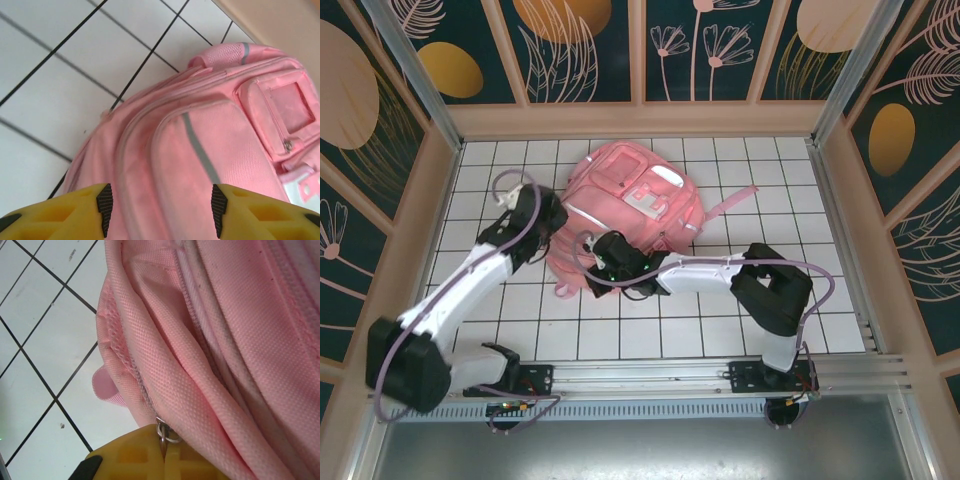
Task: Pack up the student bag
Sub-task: Zip the student bag at the center of the table.
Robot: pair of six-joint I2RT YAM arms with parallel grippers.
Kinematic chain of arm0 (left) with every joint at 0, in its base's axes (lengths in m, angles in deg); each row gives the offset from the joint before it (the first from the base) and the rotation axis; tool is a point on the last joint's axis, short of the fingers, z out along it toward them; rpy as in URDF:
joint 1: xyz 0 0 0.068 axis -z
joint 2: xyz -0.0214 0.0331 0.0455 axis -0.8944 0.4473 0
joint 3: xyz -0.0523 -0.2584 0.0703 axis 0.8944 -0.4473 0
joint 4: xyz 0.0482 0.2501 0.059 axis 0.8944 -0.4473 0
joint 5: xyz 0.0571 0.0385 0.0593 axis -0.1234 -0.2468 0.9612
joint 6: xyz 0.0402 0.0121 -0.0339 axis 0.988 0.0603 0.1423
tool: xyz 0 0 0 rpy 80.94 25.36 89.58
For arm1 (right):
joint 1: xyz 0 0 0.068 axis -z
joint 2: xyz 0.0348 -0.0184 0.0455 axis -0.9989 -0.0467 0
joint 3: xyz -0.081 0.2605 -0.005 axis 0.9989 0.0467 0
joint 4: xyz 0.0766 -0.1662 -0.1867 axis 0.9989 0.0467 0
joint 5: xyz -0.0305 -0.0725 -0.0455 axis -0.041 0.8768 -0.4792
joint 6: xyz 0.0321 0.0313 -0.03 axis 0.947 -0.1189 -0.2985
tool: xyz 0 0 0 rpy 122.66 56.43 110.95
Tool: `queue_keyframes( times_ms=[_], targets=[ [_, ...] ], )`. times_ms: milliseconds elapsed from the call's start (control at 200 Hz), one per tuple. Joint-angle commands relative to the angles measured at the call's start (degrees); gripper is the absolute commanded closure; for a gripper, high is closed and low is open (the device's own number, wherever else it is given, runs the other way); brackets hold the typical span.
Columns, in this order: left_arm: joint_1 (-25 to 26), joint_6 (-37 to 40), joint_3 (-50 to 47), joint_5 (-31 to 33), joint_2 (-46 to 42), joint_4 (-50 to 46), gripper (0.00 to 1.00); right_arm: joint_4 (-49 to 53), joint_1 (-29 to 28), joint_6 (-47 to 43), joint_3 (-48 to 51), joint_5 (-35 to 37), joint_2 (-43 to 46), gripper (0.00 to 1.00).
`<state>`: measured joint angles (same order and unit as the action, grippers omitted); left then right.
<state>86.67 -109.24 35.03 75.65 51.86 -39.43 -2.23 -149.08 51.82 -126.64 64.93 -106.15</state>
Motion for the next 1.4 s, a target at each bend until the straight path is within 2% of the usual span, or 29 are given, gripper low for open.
queue_keyframes(
  times_ms=[0, 90, 230, 465, 740, 765, 816, 931, 1116, 1396],
  targets=[
    [-0.2, -9.1, -7.8, -5.8, -5.8, -0.7, 0.43, -3.4, 1.8, 0.1, -1.1, 1.3, -0.7, 1.0],
    [-0.2, -15.1, -14.6, -12.5, -9.0, 6.1, 0.43, -3.5, 1.8, 0.1, -1.1, 1.1, -0.4, 1.0],
    [-0.2, -22.1, -22.4, -20.8, -8.5, 19.0, 0.43, -3.2, 0.9, 0.0, -0.6, 1.1, 0.0, 1.0],
    [-0.2, -23.2, -23.4, -21.0, -6.1, 21.9, 0.4, -1.9, -0.8, -0.2, -0.8, 1.9, 0.1, 1.0],
    [-0.1, -24.3, -25.5, -22.3, -5.3, 27.4, 0.42, 2.3, -3.0, -1.2, -3.7, 1.6, 1.4, 1.0],
    [-0.1, -24.2, -25.7, -22.3, -5.3, 28.0, 0.45, 2.5, -3.2, -1.3, -3.9, 1.4, 1.4, 1.0],
    [0.0, -24.0, -26.2, -22.2, -5.4, 29.0, 0.57, 2.9, -3.6, -1.2, -4.0, 1.3, 1.5, 1.0],
    [0.0, -22.9, -26.2, -19.8, -6.0, 26.4, 1.0, 3.7, -3.5, -0.6, -3.5, 2.6, 2.2, 1.0],
    [-0.1, -22.8, -26.7, -14.2, -8.5, 19.5, 1.0, 6.1, -2.3, 0.4, 0.6, 5.8, 6.1, 1.0],
    [-0.4, -22.1, -27.2, -10.4, -10.7, 15.3, 1.0, 7.4, 5.1, 2.4, 14.3, 7.3, 16.9, 1.0]
  ],
)
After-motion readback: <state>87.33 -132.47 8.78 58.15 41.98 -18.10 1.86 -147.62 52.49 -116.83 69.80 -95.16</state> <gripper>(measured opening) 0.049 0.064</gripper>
